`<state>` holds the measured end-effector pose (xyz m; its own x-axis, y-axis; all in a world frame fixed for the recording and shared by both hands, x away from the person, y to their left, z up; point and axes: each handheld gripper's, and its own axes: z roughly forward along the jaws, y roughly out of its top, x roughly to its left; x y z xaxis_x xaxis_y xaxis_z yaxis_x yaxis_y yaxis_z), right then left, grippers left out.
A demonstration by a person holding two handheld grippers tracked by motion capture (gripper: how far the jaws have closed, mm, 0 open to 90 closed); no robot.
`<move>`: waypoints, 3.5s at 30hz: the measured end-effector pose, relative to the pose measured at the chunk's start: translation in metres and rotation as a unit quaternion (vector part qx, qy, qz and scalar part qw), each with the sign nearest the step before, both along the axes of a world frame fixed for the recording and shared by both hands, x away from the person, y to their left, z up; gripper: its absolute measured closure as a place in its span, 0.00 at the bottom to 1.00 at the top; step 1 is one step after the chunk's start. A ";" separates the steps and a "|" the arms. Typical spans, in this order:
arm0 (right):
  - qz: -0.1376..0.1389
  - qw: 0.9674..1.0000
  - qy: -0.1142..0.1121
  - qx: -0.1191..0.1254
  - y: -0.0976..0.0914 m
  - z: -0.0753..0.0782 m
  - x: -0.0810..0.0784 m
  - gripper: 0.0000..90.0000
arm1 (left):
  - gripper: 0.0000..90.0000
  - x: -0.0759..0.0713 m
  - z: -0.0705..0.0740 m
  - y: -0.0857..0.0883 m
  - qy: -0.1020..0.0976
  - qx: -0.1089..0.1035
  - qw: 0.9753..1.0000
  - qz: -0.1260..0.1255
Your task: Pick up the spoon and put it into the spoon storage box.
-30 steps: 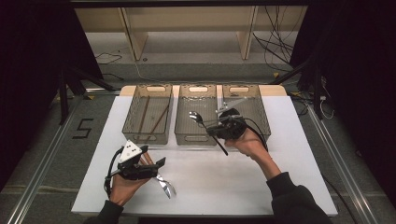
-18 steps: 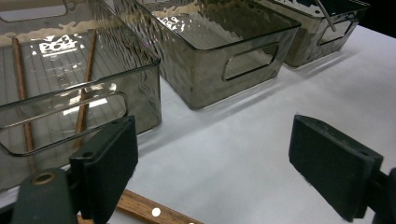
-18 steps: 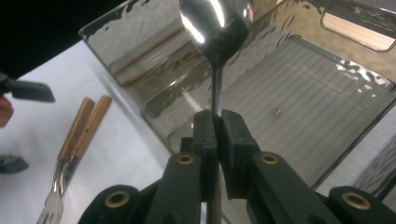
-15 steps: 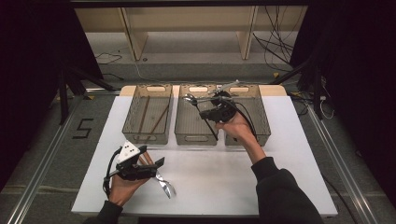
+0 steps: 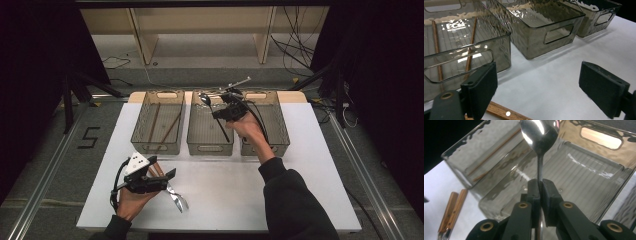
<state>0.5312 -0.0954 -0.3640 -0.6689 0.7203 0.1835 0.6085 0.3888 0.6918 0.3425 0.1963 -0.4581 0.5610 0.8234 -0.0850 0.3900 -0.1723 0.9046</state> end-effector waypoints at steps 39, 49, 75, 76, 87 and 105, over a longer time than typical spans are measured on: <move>-0.049 0.995 0.041 -0.078 0.026 -0.043 0.029 0.76 | 0.17 0.000 -0.001 0.001 -0.002 -0.003 1.000 0.000; -0.023 0.999 0.007 -0.024 0.011 -0.015 0.007 0.56 | 0.17 0.000 -0.001 0.000 0.000 -0.001 1.000 -0.001; 0.102 0.994 -0.028 0.010 0.035 -0.043 -0.118 0.44 | 0.17 0.001 0.004 0.037 -0.013 -0.012 0.998 0.063; 0.109 0.994 -0.025 0.010 0.039 -0.046 -0.122 0.44 | 0.17 0.001 0.004 0.038 -0.015 -0.015 0.998 0.066; 0.163 0.986 -0.016 -0.016 0.066 -0.072 -0.158 0.46 | 0.17 0.000 0.004 0.042 -0.015 -0.015 0.997 0.075; 0.185 0.982 -0.016 -0.041 0.084 -0.099 -0.185 0.48 | 0.17 -0.001 0.004 0.040 -0.012 -0.018 0.996 0.084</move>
<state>0.3467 -0.0117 -0.4630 -0.8916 0.4393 0.1102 0.3946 0.6339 0.6652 0.3420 0.2359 -0.4539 0.4185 0.9023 -0.1038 0.3882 -0.0744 0.9186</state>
